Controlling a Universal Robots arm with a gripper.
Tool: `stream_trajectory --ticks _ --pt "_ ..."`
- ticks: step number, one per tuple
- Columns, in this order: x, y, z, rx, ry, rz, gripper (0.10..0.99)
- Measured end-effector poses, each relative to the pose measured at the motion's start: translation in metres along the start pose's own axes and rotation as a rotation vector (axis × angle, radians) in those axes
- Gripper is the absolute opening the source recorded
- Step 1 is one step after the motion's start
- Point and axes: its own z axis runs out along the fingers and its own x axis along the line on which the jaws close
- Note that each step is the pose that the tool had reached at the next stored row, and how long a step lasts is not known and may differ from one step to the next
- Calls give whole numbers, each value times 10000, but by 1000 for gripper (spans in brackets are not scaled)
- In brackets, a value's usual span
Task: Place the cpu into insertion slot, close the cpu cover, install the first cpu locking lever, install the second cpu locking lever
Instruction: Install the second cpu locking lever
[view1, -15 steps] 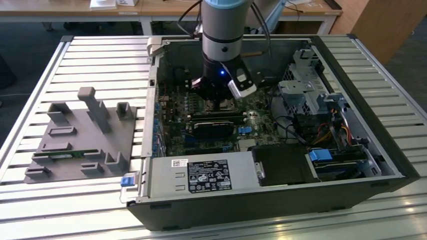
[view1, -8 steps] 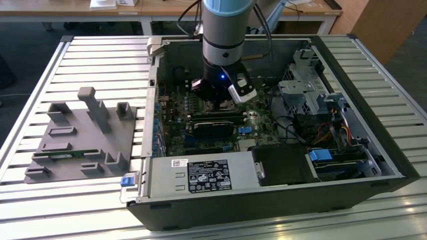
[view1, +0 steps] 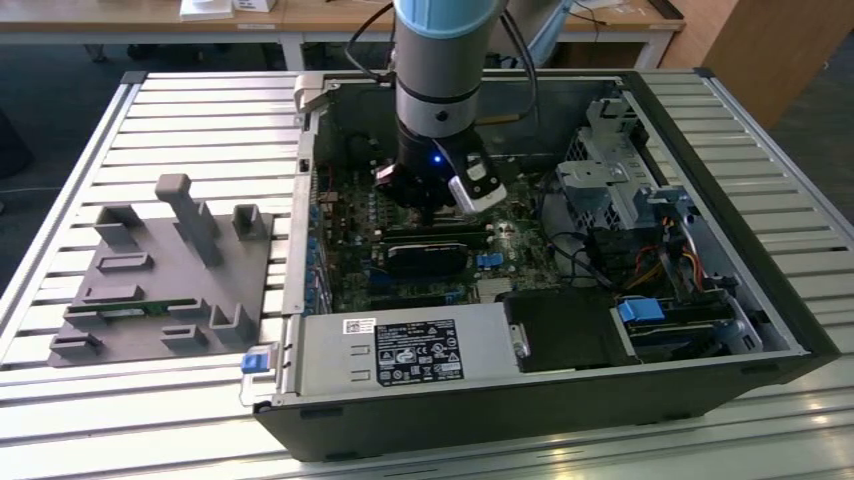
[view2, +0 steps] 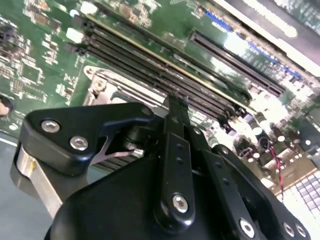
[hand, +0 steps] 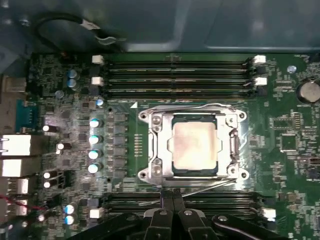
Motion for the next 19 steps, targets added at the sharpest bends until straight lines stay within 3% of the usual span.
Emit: stream_trajectory --ticks 6,11,19 --pt "27 -6 36 -37 11 -91 106" --pt "46 -38 35 -374 19 -103 106" --pt "132 -93 33 -569 27 -156 106"
